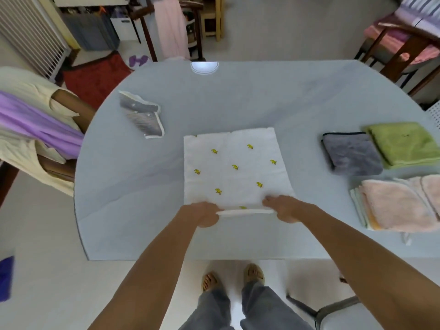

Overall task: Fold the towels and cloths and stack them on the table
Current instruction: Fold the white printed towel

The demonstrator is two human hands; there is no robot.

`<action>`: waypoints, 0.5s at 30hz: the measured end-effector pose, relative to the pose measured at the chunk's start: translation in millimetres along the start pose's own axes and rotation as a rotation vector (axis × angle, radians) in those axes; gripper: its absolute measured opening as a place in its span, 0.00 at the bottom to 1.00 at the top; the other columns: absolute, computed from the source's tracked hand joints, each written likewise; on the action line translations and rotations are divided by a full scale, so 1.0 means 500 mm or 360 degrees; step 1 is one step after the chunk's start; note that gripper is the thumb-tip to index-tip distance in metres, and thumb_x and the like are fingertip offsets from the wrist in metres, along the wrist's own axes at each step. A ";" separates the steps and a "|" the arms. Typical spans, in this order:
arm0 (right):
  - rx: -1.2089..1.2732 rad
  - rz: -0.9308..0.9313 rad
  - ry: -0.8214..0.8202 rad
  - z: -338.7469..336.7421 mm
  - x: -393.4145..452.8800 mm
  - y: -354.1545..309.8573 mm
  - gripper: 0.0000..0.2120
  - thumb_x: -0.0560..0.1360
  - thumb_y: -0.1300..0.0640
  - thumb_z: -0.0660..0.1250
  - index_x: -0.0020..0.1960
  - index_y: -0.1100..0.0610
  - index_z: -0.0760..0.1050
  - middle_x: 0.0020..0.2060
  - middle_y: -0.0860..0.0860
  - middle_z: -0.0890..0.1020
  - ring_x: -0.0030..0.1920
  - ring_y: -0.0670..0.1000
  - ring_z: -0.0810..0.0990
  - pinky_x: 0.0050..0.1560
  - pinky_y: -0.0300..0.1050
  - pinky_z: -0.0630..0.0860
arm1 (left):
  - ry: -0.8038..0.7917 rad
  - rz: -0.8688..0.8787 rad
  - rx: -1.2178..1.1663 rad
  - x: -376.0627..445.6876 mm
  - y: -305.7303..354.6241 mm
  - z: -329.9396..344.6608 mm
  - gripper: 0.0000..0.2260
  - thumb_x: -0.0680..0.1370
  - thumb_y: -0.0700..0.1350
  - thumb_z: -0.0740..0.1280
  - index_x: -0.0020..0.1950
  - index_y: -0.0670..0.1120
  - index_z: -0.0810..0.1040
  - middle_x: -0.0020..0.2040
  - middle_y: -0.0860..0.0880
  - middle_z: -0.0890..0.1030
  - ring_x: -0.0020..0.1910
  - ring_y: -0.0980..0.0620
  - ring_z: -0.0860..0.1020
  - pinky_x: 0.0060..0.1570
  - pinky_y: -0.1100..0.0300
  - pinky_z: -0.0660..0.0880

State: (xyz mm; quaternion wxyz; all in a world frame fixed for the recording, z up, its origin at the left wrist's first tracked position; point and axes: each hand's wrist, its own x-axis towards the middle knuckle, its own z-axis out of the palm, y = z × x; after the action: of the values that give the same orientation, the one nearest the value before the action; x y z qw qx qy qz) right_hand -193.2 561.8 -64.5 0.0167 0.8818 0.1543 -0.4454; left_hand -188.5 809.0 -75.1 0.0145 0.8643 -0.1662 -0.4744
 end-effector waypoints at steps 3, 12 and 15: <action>0.0051 0.0061 -0.0183 -0.042 -0.033 -0.027 0.21 0.77 0.68 0.52 0.67 0.60 0.70 0.60 0.56 0.73 0.60 0.56 0.73 0.53 0.44 0.70 | -0.0144 0.0038 -0.0056 -0.037 -0.012 -0.020 0.15 0.82 0.47 0.55 0.64 0.45 0.73 0.69 0.43 0.72 0.63 0.47 0.72 0.59 0.57 0.66; 0.0208 0.0265 -0.0061 -0.126 -0.051 -0.049 0.19 0.75 0.69 0.51 0.62 0.66 0.73 0.58 0.59 0.77 0.50 0.55 0.74 0.43 0.42 0.67 | 0.0172 0.0064 -0.0072 -0.065 -0.057 -0.125 0.18 0.82 0.50 0.59 0.67 0.41 0.72 0.67 0.43 0.73 0.65 0.44 0.71 0.62 0.54 0.68; 0.0335 0.0259 0.0111 -0.145 -0.035 -0.026 0.14 0.75 0.68 0.52 0.58 0.59 0.65 0.53 0.57 0.75 0.50 0.56 0.73 0.43 0.45 0.67 | 0.0389 0.0000 -0.0047 -0.041 -0.069 -0.156 0.18 0.81 0.51 0.60 0.68 0.44 0.72 0.66 0.45 0.73 0.65 0.45 0.72 0.62 0.53 0.69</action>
State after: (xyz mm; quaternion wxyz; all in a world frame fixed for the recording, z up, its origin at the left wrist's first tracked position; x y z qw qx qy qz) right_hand -150.0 581.7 -5.6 -0.0451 0.9032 0.0350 -0.4253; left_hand -125.1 837.5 -21.9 0.0474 0.9155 -0.1560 -0.3679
